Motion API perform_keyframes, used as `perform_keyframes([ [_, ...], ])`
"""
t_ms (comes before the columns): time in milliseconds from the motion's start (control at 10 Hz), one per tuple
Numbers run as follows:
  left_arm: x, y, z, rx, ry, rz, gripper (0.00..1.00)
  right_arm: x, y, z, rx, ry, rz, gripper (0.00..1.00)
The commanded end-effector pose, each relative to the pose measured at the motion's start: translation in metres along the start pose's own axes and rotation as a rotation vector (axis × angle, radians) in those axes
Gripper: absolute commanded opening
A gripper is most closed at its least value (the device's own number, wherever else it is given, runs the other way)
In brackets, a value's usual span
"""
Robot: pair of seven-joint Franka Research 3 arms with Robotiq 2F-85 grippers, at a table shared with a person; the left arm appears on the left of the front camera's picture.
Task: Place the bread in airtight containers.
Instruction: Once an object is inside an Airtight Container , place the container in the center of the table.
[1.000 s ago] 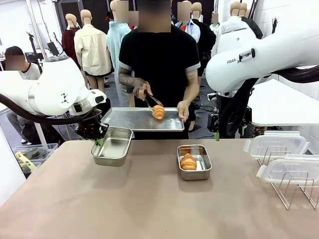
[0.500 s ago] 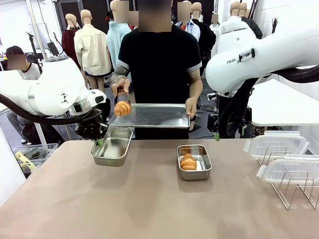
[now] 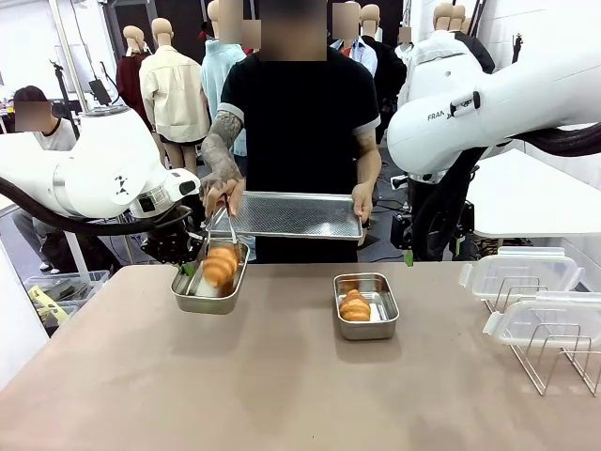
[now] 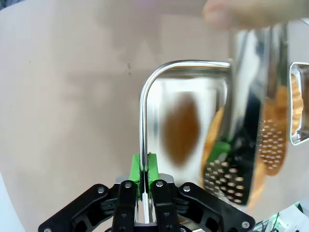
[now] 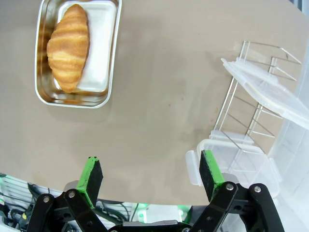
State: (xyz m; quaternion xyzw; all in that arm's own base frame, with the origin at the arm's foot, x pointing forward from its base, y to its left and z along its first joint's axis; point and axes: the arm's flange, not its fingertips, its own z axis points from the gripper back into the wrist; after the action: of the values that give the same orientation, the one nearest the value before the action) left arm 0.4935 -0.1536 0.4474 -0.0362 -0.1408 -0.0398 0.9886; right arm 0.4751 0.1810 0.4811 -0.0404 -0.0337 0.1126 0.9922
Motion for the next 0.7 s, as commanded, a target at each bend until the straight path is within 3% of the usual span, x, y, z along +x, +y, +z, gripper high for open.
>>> perform_keyframes([
  [0,0.0027,0.0011,0.0037,0.014,-0.008,-0.01,0.0,0.0025,0.0008,0.0005,0.005,-0.001,-0.006,1.0],
  [600,0.0027,0.0011,0.0037,0.014,-0.008,-0.01,0.0,0.0025,0.0008,0.0005,0.005,-0.001,-0.006,1.0],
])
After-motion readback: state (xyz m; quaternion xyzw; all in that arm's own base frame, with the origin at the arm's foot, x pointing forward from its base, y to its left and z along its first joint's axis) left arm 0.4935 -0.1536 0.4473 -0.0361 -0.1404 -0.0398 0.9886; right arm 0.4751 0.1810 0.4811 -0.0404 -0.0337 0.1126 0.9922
